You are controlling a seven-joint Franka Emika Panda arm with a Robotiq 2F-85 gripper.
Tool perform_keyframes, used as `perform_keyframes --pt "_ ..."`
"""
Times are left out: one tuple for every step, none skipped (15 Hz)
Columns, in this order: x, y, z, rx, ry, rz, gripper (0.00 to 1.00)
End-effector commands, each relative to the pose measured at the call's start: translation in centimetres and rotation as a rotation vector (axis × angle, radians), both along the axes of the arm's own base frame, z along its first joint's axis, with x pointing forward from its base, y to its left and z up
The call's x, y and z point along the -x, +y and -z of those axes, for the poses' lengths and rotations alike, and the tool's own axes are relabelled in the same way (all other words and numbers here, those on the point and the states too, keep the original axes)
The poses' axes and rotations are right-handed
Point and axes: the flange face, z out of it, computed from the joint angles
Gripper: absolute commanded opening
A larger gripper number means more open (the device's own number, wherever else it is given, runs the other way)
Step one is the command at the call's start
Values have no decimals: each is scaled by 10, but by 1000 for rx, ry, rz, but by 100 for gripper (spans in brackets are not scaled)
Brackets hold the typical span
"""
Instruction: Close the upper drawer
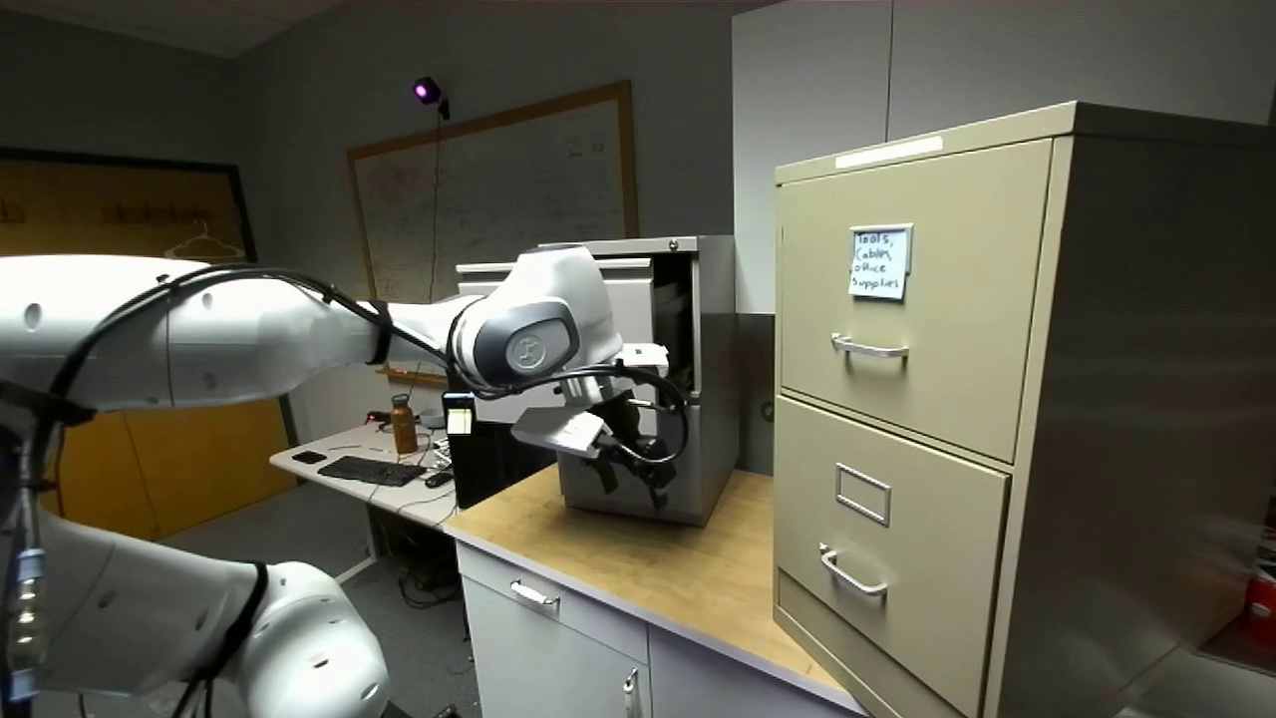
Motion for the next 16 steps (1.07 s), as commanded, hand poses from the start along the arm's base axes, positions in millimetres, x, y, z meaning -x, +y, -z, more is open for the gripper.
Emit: perform_keyframes --pt "-5 22 -19 -1 -51 -43 100" --pt "-6 30 -26 -4 -70 -71 100" --pt "-6 38 -33 -5 -92 -89 100" --pt "-6 47 -41 -11 -117 -110 100" --pt "-6 55 -49 -14 -143 -125 89" --pt "-6 63 -56 -16 -169 -139 73" --pt "-5 71 -64 -23 -197 -156 67" --pt "-4 78 -70 -23 -235 -170 60" --pt "-4 85 -76 -28 -267 -181 50" --pt "-4 92 -81 -37 -307 -190 43" --pt "-4 97 -87 -43 -339 -202 36" --pt "-5 104 -93 -50 -370 -213 28" --pt "-7 110 -98 -59 -394 -218 21" --pt "-9 117 -103 -69 -415 -223 12" --pt "-11 124 -109 -79 -436 -230 5" --pt "-16 133 -114 -84 -459 -244 1"
